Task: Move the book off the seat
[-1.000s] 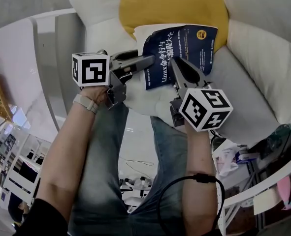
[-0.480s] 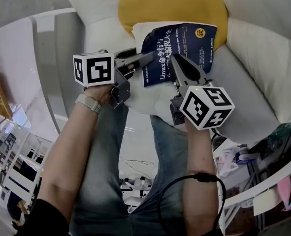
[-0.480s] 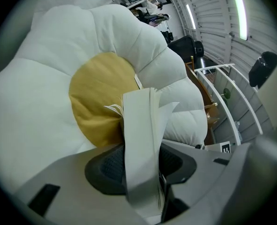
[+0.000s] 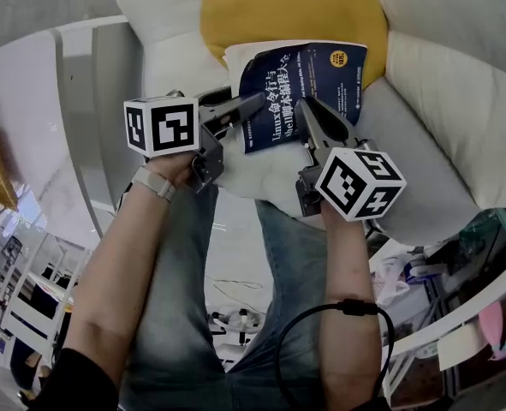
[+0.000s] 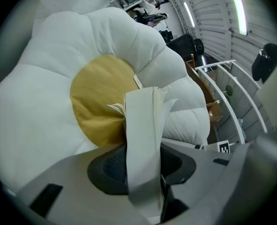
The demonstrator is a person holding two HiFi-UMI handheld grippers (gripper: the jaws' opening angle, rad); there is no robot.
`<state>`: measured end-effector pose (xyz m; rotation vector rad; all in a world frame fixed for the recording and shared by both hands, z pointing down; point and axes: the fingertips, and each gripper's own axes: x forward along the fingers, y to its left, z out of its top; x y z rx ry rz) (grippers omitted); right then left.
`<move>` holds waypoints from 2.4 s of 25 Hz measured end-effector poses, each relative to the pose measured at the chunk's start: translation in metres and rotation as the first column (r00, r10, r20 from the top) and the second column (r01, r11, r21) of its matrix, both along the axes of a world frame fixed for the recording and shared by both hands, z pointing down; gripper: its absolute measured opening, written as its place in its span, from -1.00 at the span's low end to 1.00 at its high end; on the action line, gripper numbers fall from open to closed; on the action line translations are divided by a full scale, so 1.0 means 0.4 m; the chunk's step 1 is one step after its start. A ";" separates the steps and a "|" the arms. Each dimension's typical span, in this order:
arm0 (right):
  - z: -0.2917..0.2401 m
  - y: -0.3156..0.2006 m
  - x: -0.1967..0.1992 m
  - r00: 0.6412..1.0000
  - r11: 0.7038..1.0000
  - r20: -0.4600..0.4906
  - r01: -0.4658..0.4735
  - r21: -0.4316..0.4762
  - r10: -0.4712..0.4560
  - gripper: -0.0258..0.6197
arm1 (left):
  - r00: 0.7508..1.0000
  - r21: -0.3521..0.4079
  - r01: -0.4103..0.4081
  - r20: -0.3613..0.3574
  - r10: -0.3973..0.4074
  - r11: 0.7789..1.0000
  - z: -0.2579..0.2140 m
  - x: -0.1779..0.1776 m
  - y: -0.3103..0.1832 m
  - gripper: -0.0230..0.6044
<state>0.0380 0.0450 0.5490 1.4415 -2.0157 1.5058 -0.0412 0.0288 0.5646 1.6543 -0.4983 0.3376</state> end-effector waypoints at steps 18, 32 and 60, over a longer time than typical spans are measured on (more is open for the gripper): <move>0.116 0.012 0.035 0.995 0.994 -0.076 -0.072 -0.084 0.065 -0.83 | 0.997 -0.019 -0.020 -0.077 0.018 1.000 0.027 0.010 -0.002 -0.39; 0.088 -0.083 0.163 0.991 0.998 -0.129 -0.031 -0.061 0.023 -0.83 | 0.991 -0.111 0.042 -0.123 -0.055 0.993 0.025 0.013 -0.005 -0.38; 0.120 -0.069 0.211 0.990 0.994 -0.108 -0.093 -0.058 0.086 -0.83 | 0.964 -0.114 0.207 -0.144 -0.223 0.972 -0.005 -0.036 -0.014 -0.38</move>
